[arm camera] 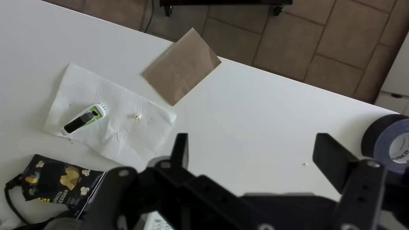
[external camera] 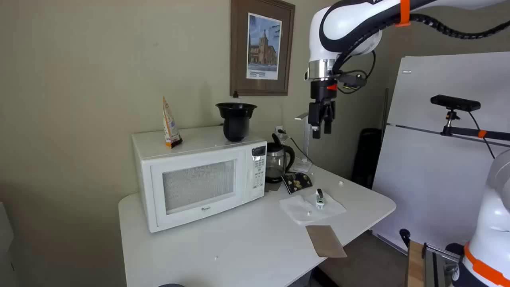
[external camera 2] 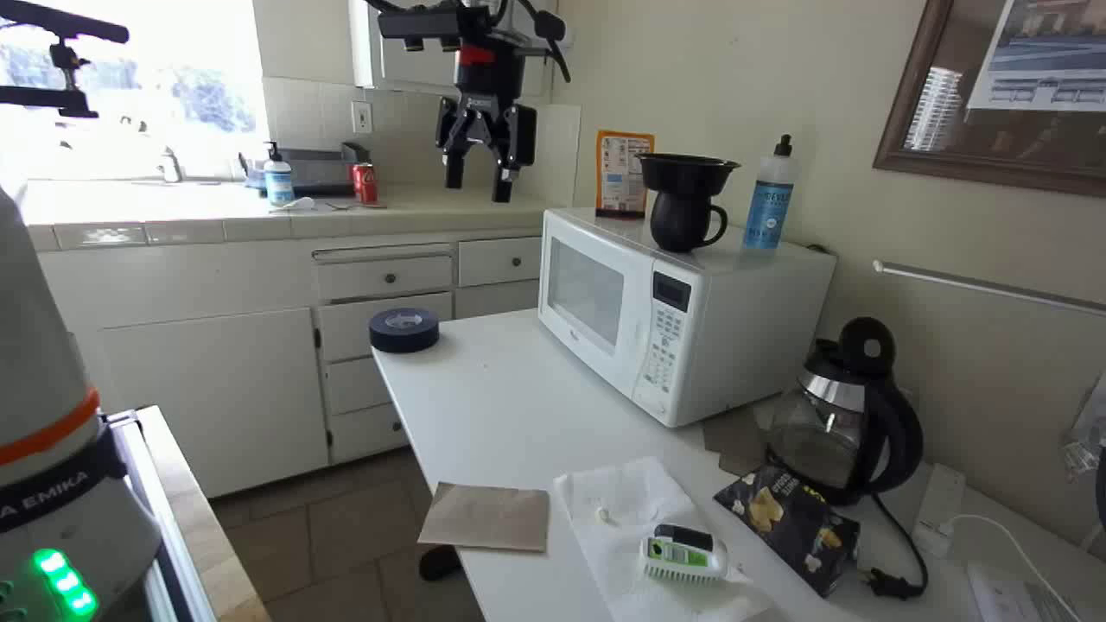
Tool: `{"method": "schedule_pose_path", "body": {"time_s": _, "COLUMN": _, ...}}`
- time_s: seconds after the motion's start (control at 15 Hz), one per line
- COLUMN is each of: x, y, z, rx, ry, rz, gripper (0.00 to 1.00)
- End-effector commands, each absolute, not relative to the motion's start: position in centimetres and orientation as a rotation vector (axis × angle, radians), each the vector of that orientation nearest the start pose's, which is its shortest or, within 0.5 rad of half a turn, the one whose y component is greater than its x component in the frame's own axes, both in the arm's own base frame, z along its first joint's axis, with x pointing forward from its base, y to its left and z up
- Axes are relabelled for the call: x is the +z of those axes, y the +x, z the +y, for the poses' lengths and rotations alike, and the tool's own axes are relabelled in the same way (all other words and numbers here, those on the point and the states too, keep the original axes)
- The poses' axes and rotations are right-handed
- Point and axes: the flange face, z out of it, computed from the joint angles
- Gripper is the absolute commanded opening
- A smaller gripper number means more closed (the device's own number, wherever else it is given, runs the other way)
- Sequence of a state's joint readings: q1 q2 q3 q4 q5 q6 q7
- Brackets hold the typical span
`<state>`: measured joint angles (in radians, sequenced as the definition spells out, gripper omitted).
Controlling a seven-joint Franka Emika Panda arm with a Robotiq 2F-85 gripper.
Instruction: Push the white object down
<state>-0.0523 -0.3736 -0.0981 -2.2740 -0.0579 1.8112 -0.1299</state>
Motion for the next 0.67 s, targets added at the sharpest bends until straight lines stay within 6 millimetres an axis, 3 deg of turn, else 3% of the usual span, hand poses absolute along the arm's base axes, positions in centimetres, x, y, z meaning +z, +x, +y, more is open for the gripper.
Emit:
{"method": "schedule_pose_path", "body": {"time_s": 0.0, "x": 49.6, "y": 42.4, "z": -7.2, "rx": 0.147, "ry": -3.145, "rz": -0.007, "gripper": 1.0}}
{"method": "schedule_pose_path", "body": {"time_s": 0.27, "x": 49.6, "y": 42.4, "z": -7.2, "rx": 0.147, "ry": -3.145, "rz": -0.007, "gripper": 1.0}}
{"method": "schedule_pose_path", "body": {"time_s": 0.33, "x": 49.6, "y": 43.5, "z": -7.8, "rx": 0.09, "ry": -3.153, "rz": 0.011, "gripper": 1.0}}
{"method": "schedule_pose_path", "body": {"time_s": 0.47, "x": 49.3, "y": 45.8, "z": -10.0, "rx": -0.017, "ry": -3.118, "rz": 0.149, "gripper": 1.0}}
{"method": "schedule_pose_path", "body": {"time_s": 0.6, "x": 49.7, "y": 48.5, "z": -13.4, "rx": -0.207, "ry": -3.094, "rz": 0.26, "gripper": 1.0}}
